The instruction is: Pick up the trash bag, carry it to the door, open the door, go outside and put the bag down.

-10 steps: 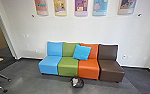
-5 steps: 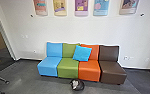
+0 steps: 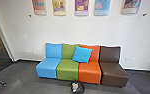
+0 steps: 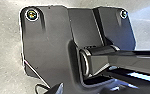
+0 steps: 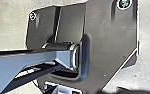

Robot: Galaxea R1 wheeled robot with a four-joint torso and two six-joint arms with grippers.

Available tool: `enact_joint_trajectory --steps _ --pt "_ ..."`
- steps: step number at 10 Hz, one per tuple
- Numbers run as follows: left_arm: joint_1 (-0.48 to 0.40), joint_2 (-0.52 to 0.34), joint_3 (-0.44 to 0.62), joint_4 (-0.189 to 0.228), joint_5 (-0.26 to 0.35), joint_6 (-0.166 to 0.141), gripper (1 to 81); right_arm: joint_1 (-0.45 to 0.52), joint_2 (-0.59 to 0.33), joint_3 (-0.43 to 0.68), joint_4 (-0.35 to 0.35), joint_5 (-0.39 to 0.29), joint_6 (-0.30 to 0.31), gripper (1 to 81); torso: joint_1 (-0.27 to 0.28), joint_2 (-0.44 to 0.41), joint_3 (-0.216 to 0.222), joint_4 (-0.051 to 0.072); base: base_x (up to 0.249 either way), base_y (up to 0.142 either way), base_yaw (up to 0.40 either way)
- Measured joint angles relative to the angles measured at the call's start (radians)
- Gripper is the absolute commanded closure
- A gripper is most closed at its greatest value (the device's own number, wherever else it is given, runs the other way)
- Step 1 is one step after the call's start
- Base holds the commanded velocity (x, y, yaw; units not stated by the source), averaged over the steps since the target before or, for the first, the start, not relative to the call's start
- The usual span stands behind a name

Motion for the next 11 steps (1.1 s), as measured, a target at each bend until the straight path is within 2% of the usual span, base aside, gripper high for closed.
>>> enact_joint_trajectory --steps 3,11 --pt "0.0 0.001 0.0 -0.028 0.0 0.0 1.0 0.0 0.026 0.001 0.002 0.0 0.002 1.0 0.0 0.0 0.0 0.0 0.133 0.0 0.0" --pt "0.002 0.006 -0.018 -0.03 -0.001 0.0 1.0 -0.005 0.016 0.0 0.0 0.0 0.001 1.0 0.0 0.0 0.0 0.0 0.13 0.0 0.0"
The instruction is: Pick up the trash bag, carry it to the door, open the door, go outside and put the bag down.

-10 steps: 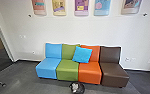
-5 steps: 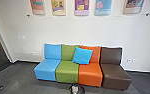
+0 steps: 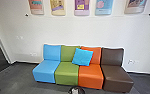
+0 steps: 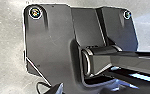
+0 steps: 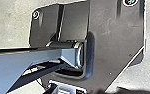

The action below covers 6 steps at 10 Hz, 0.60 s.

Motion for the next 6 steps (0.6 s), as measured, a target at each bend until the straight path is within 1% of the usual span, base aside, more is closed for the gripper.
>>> enact_joint_trajectory --steps 5,6 --pt "0.001 0.002 0.0 0.0 0.0 0.0 1.0 0.0 0.0 0.0 0.0 0.0 0.0 1.0 0.0 0.0 0.0 0.0 0.123 0.0 0.0" --pt "0.001 0.003 0.0 0.0 0.0 0.0 1.0 0.0 0.0 0.0 0.0 0.0 0.0 1.0 0.0 0.0 0.0 0.0 0.122 -0.063 0.0"
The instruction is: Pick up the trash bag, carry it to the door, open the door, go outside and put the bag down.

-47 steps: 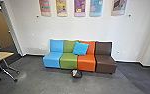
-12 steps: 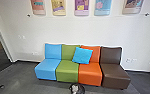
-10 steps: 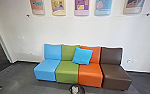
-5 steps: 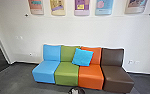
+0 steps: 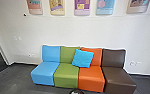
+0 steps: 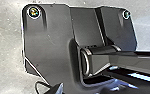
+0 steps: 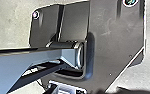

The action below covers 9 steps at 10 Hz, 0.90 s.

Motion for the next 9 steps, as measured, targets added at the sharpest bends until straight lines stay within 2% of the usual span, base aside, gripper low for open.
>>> enact_joint_trajectory --steps 4,9 --pt "-0.001 0.002 0.0 0.0 -0.001 0.0 1.0 0.0 0.001 0.0 0.0 0.001 0.0 1.0 0.0 0.0 0.0 0.0 0.122 -0.064 0.0" --pt "0.0 0.0 0.0 0.0 0.0 0.0 1.0 0.0 -0.002 -0.001 0.0 0.0 0.0 1.0 0.0 0.0 0.0 0.0 0.119 0.0 0.0"
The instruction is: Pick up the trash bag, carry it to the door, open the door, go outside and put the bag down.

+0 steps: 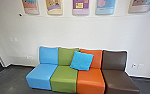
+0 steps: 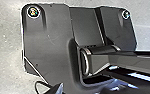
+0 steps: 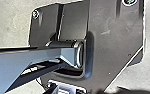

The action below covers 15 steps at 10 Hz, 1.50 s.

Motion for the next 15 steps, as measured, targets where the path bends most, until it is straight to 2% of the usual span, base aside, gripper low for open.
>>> enact_joint_trajectory --steps 3,5,6,7,15 --pt "0.0 0.0 0.0 -0.007 0.0 0.0 1.0 0.002 -0.001 0.0 0.0 0.001 0.0 1.0 0.0 0.0 0.0 0.0 0.109 0.0 0.0" --pt "0.0 0.01 0.0 -0.026 0.001 0.0 1.0 -0.003 -0.001 0.0 0.0 0.0 0.0 1.0 0.0 0.0 0.0 0.0 0.108 0.0 0.0" --pt "0.0 0.014 0.0 -0.061 0.001 0.0 1.0 -0.002 -0.001 0.0 0.0 0.001 0.0 1.0 0.0 0.0 0.0 0.0 0.108 0.0 0.0" --pt "0.0 0.013 0.0 -0.076 0.0 0.0 1.0 -0.003 -0.001 0.0 0.0 0.001 0.0 1.0 0.0 0.0 0.0 0.0 0.108 0.0 0.0" --pt "0.0 0.01 0.0 -0.079 0.0 0.0 1.0 -0.003 -0.001 0.0 0.0 0.0 0.0 1.0 0.0 0.0 0.0 0.0 0.108 0.0 0.0"
